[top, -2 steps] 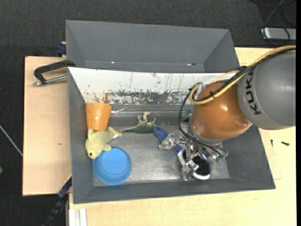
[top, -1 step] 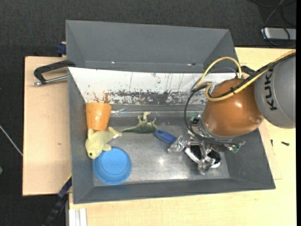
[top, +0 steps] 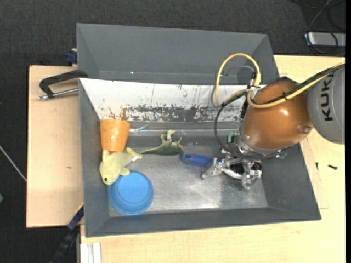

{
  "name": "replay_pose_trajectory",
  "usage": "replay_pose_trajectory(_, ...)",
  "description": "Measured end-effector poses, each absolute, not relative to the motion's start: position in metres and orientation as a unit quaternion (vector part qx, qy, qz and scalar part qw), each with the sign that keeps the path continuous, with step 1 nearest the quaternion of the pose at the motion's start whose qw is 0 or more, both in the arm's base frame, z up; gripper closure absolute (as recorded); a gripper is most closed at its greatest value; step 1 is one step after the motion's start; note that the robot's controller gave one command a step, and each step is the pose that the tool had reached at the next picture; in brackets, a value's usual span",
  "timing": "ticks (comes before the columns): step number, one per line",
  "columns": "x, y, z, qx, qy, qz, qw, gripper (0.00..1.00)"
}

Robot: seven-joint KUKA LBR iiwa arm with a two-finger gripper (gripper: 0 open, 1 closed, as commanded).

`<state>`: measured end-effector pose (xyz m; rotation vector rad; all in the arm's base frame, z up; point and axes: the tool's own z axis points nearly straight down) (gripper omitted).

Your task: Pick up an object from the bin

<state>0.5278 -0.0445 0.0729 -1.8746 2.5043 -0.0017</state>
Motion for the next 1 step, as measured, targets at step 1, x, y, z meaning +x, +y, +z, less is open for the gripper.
replay_pose_trajectory(1, 0.5298, -0.0875, 0.0720, -0.642, 0.767, -0.001, 0.005, 0.00)
